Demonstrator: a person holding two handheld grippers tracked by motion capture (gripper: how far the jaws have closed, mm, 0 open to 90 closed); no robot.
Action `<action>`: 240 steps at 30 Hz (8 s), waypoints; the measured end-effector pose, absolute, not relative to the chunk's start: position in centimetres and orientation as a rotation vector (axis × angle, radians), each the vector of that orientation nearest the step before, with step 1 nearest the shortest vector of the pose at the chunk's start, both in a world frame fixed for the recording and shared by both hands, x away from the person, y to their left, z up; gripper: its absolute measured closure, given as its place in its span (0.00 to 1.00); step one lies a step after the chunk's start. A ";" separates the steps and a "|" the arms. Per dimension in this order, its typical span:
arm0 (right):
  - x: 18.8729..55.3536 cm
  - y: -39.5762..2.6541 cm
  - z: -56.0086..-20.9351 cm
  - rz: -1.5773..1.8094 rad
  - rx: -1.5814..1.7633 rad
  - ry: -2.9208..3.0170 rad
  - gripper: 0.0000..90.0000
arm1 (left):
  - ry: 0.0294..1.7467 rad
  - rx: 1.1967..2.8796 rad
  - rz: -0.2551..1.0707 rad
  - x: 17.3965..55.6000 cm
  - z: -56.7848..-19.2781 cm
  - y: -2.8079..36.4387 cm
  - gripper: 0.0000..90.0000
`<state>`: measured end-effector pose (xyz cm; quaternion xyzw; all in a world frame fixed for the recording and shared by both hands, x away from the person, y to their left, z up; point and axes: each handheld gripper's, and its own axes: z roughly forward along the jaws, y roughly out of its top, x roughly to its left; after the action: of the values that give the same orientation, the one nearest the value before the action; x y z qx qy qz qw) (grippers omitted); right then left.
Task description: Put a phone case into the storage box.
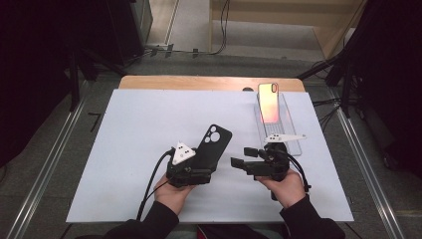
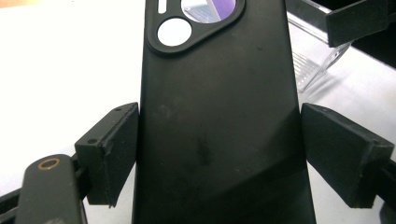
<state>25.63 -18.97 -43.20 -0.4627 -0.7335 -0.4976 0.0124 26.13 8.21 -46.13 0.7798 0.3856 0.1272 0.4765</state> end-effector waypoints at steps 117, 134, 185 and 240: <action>29.6 -17.6 -39.6 -1.626 -1.140 -2.382 0.86 | 0.764 2.097 -0.062 29.1 -40.6 10.9 0.29; 29.5 -18.0 -39.8 -1.583 -0.938 -2.416 0.86 | 0.673 2.090 -0.126 30.9 -39.5 11.4 0.32; 29.4 -17.0 -40.3 -1.615 -0.635 -2.371 0.78 | 0.310 2.114 -0.273 31.3 -39.3 10.7 0.86; 26.8 -12.4 -42.0 -1.650 -1.324 -2.595 0.04 | 0.928 2.050 -0.078 31.1 -37.2 11.6 0.86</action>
<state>26.84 -12.43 -41.98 -0.3935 -0.7709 -0.4902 -0.1030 31.12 11.61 -37.17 0.8219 0.3719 -0.0313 0.4304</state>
